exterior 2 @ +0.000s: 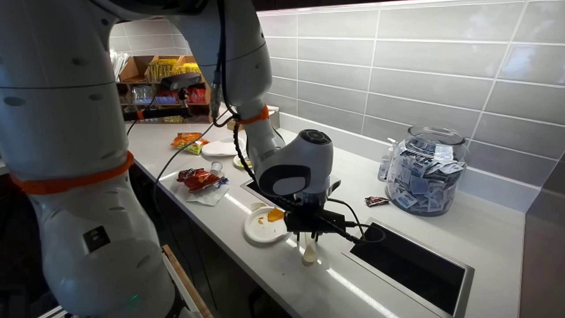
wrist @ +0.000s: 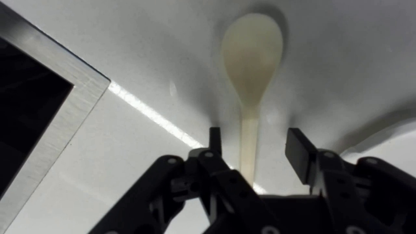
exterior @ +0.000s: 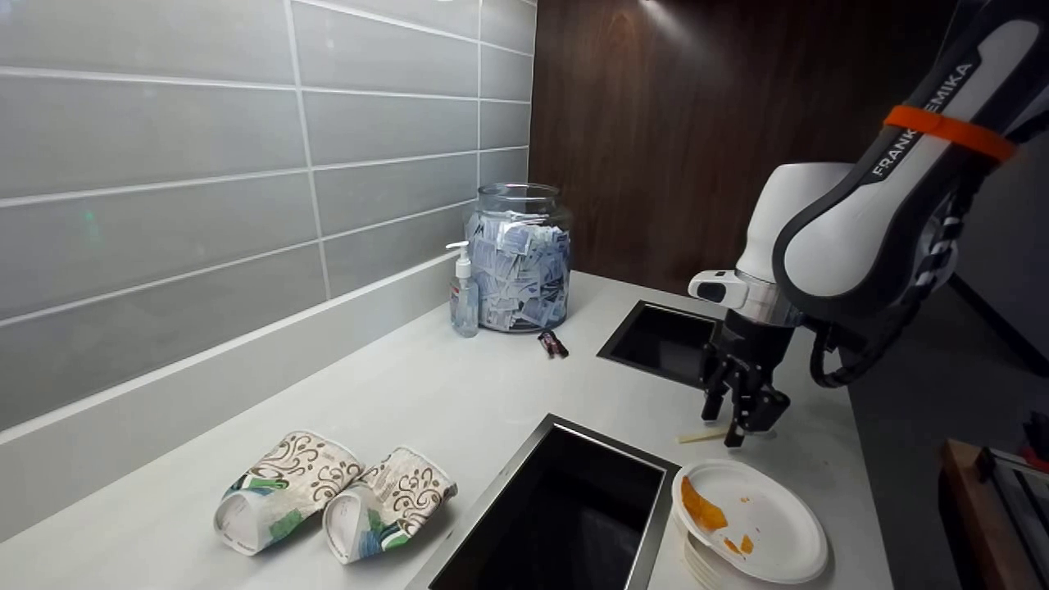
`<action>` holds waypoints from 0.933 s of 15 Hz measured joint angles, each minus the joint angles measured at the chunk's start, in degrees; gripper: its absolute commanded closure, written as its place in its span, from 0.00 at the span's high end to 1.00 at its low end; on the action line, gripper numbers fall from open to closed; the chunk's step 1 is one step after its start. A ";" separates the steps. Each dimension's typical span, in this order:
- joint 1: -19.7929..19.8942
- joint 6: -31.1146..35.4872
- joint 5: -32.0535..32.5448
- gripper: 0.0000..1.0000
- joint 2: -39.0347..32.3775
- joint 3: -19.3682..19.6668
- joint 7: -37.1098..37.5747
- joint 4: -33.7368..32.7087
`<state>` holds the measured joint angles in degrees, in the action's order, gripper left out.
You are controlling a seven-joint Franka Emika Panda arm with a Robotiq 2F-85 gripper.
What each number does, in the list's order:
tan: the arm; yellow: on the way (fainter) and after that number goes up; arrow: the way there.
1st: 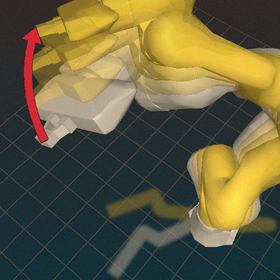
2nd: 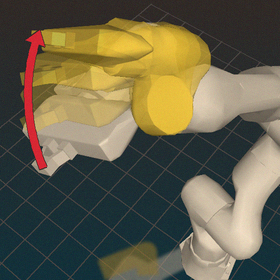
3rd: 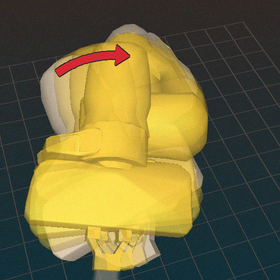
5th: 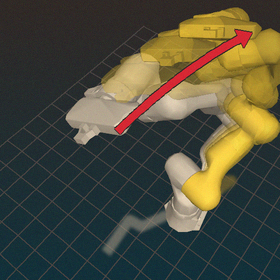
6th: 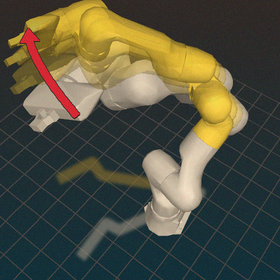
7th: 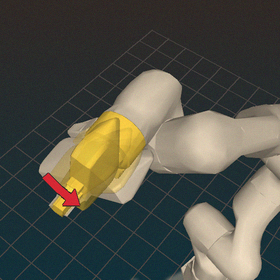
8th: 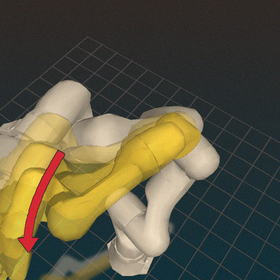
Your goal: Use the spoon to push the big, orange piece into the bin
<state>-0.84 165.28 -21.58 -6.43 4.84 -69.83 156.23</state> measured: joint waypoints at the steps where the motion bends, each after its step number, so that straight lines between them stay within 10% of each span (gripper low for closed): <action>1: 0.00 0.00 0.00 0.17 -0.02 0.00 -0.01 -0.08; 7: -0.29 -0.02 0.00 0.00 1.42 -0.90 0.05 -0.20; 8: -0.30 -0.03 0.00 0.26 1.60 -0.92 0.08 -0.20; 14: -0.27 -0.03 0.40 0.62 1.70 -0.49 0.87 -0.15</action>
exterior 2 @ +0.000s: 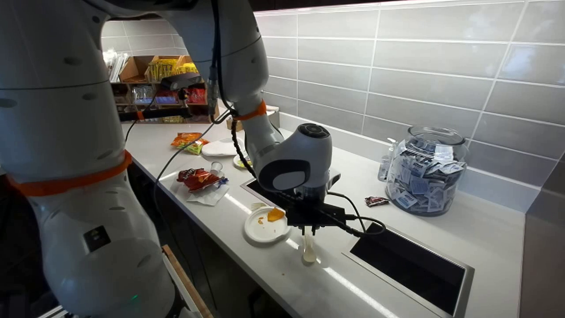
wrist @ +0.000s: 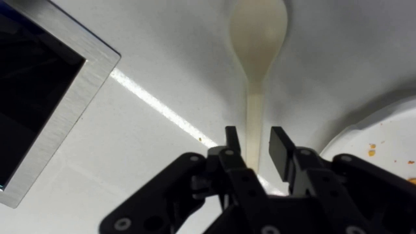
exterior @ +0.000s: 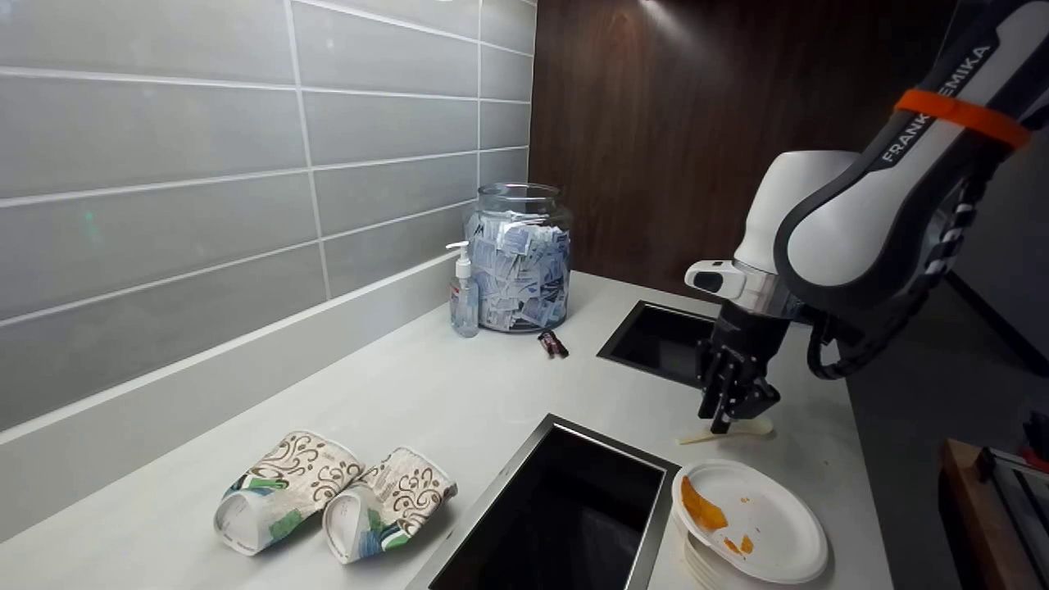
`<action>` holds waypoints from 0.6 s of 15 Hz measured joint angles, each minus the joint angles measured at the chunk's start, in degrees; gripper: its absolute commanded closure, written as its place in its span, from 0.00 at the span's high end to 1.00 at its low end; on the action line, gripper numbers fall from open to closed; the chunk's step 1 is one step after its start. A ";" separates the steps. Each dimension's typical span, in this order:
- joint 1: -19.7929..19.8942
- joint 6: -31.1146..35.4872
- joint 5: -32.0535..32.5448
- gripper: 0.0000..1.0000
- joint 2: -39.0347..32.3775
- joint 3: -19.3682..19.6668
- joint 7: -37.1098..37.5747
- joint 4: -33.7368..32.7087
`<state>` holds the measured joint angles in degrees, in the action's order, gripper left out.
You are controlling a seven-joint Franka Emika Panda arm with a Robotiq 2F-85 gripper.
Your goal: Use the spoon to push the big, orange piece into the bin
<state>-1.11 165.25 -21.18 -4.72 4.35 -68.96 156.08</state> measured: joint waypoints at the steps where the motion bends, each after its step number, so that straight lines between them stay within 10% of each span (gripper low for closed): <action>1: 0.02 0.00 0.00 0.71 -0.04 0.05 0.00 0.00; 5: 0.08 0.00 0.00 1.00 -0.58 0.33 -0.01 -0.02; 9: 0.13 0.00 0.00 1.00 -1.50 0.70 -0.04 -0.09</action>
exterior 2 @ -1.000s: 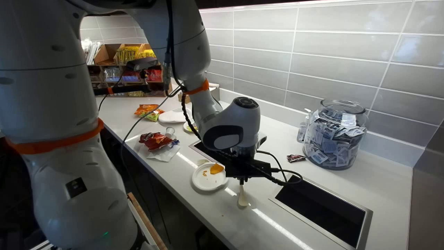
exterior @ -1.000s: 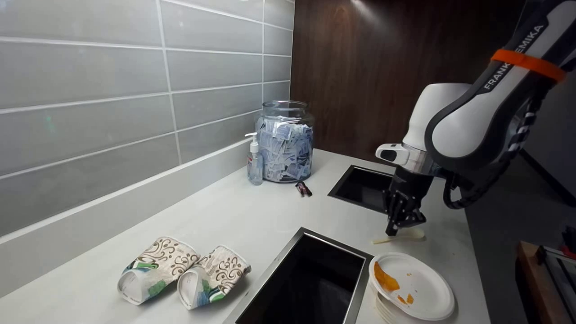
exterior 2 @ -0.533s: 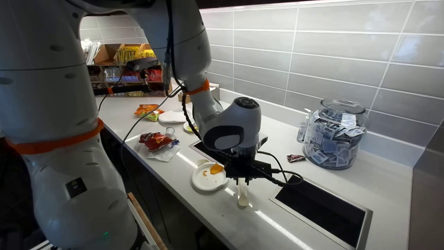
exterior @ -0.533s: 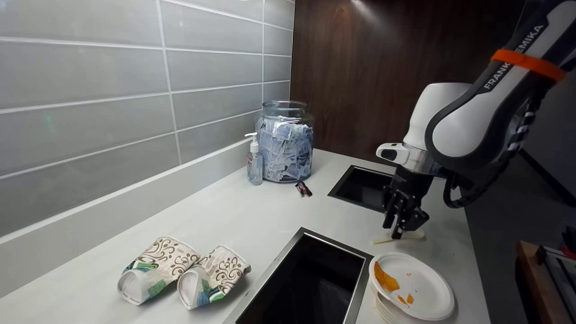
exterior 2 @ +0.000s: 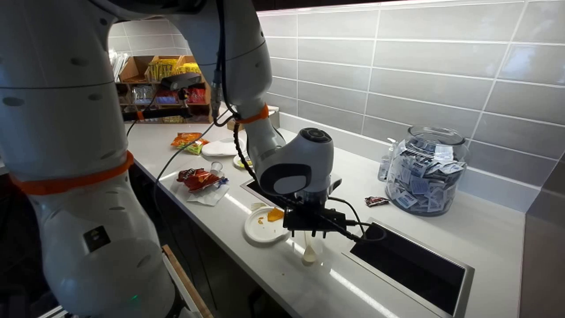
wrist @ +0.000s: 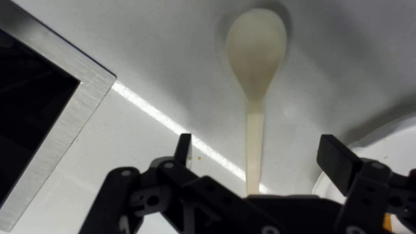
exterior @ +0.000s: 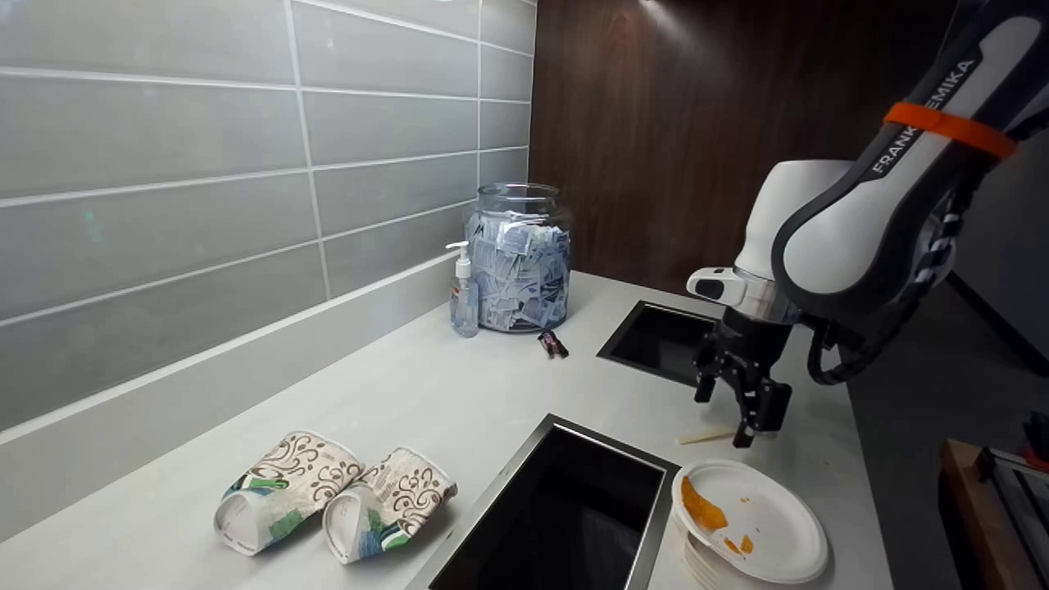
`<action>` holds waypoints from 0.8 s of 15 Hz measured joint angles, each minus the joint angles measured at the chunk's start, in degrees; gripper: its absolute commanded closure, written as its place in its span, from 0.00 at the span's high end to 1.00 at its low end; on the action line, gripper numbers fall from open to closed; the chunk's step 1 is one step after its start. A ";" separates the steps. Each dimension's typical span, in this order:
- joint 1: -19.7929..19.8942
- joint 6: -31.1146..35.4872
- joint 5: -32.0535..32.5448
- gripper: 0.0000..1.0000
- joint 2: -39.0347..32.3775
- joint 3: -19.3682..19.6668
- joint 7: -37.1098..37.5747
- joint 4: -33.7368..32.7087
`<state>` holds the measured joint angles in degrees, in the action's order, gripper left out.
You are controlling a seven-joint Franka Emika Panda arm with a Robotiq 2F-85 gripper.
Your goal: Use the spoon to push the big, orange piece into the bin
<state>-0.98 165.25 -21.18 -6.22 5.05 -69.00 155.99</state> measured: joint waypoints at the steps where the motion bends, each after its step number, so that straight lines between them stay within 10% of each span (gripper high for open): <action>1: 0.03 0.00 0.00 0.75 -0.19 0.04 0.00 -0.02; 3: 0.14 0.00 0.00 0.74 -0.55 0.05 0.00 -0.06; 12: 0.51 0.05 -0.04 0.05 -1.40 0.06 -0.02 -0.62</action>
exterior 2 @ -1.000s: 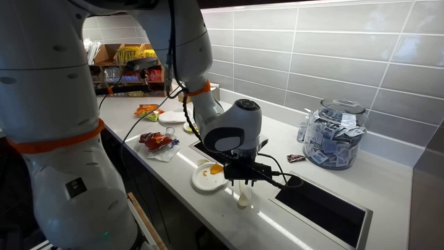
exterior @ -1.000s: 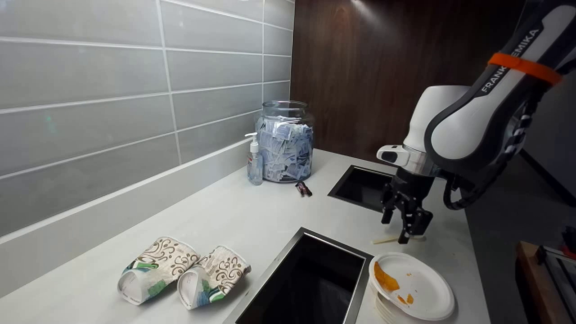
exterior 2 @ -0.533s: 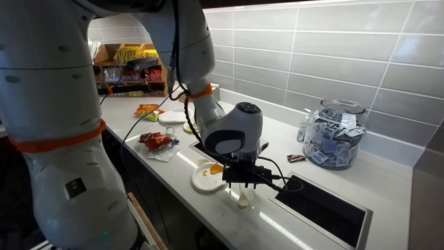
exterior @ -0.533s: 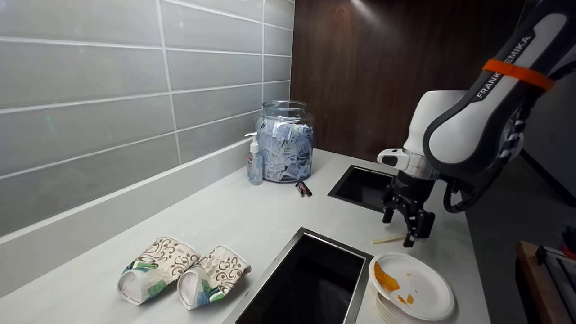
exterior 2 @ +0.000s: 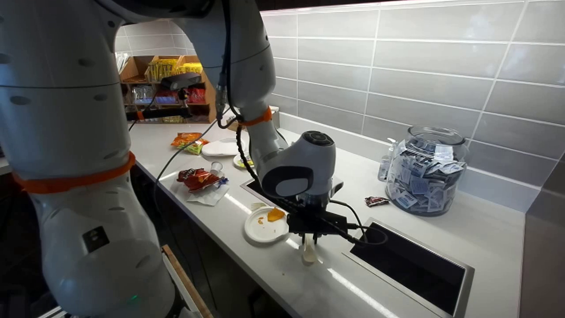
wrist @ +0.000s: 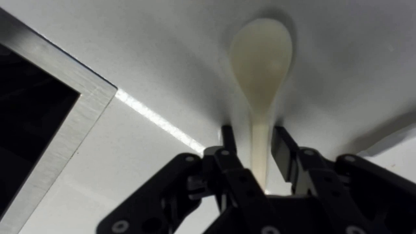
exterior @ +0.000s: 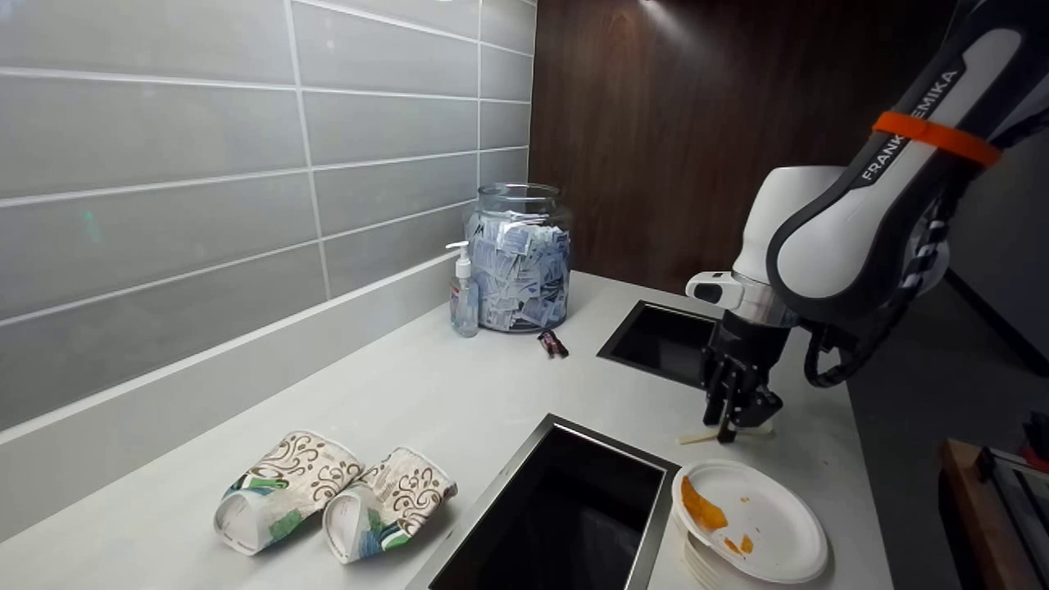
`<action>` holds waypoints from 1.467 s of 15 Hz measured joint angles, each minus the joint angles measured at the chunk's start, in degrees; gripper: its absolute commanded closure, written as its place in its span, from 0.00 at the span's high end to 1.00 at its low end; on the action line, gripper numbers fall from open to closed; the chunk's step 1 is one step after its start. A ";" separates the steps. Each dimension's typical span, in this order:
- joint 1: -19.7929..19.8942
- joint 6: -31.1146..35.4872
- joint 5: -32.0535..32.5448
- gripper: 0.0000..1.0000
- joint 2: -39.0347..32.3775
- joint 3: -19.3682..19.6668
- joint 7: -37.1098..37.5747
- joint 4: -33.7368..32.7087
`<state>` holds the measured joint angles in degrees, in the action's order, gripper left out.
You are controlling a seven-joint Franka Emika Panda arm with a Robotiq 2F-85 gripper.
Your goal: Use the spoon to push the big, orange piece into the bin
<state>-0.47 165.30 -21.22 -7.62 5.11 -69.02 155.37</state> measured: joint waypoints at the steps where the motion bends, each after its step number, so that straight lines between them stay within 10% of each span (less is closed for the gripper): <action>1: -0.02 0.00 0.00 0.00 0.02 -0.01 0.00 -0.09; 12: -0.40 -2.33 0.87 0.03 2.28 -0.24 2.35 -0.18; 22: -2.29 -24.97 -14.34 0.03 12.49 -4.97 -14.64 -1.16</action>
<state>-2.76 140.34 -35.57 4.87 0.14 -83.66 154.21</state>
